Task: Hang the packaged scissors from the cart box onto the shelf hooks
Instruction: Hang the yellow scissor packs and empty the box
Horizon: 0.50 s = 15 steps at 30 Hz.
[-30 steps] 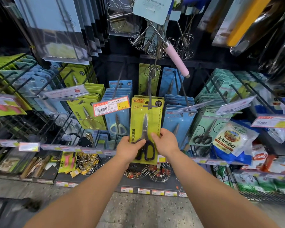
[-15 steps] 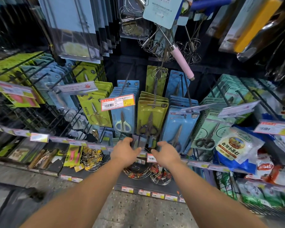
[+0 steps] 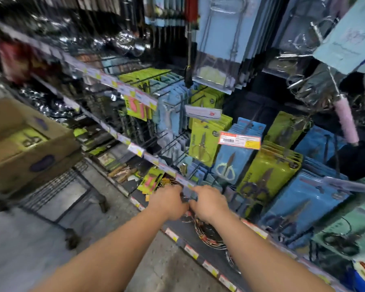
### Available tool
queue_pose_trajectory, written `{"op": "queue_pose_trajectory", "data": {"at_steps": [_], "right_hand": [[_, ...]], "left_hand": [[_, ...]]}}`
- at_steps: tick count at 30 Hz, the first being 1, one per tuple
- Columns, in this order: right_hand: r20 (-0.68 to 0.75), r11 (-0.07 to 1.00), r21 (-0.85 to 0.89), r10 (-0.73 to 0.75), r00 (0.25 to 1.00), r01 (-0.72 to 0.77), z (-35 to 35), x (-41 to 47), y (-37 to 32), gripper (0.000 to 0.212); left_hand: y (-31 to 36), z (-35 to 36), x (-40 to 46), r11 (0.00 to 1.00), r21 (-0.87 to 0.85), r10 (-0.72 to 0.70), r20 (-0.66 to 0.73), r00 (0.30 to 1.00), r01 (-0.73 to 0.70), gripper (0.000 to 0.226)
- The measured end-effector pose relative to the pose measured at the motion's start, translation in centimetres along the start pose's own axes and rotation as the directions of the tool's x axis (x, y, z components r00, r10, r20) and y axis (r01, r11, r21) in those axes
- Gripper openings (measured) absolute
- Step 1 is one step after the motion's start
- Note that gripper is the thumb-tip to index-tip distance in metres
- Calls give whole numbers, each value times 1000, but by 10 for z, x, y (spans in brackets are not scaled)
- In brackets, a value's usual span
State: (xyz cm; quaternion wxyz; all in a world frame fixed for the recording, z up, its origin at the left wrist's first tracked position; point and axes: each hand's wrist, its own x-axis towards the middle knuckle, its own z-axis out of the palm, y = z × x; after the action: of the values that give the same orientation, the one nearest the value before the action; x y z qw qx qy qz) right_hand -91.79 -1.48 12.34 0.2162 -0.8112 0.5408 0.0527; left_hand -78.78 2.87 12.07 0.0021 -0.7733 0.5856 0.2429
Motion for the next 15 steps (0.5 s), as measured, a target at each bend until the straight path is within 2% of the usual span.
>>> {"op": "queue_pose_trajectory", "data": {"at_steps": [3,6,10,15], "right_hand": [[20,993,-30,-112,994,112,9,16,-51,33],[35,978,-51,-203,979,205,21,29,-111,37],[50,938,-94,-329,943,333,32,44,-189,37],[62,886,-92,-450,891,454,46,65,-280,38]], "left_hand": [[-47,-16,-14,993,-67,-102,-43,994,99,51],[-101,-30,-24,978,-85,-196,-99,975,188,45],[-173,-51,-38,957,-112,-283,-177,943,266,47],[-260,-76,-48,924,-162,-376,-210,902,347,52]]}}
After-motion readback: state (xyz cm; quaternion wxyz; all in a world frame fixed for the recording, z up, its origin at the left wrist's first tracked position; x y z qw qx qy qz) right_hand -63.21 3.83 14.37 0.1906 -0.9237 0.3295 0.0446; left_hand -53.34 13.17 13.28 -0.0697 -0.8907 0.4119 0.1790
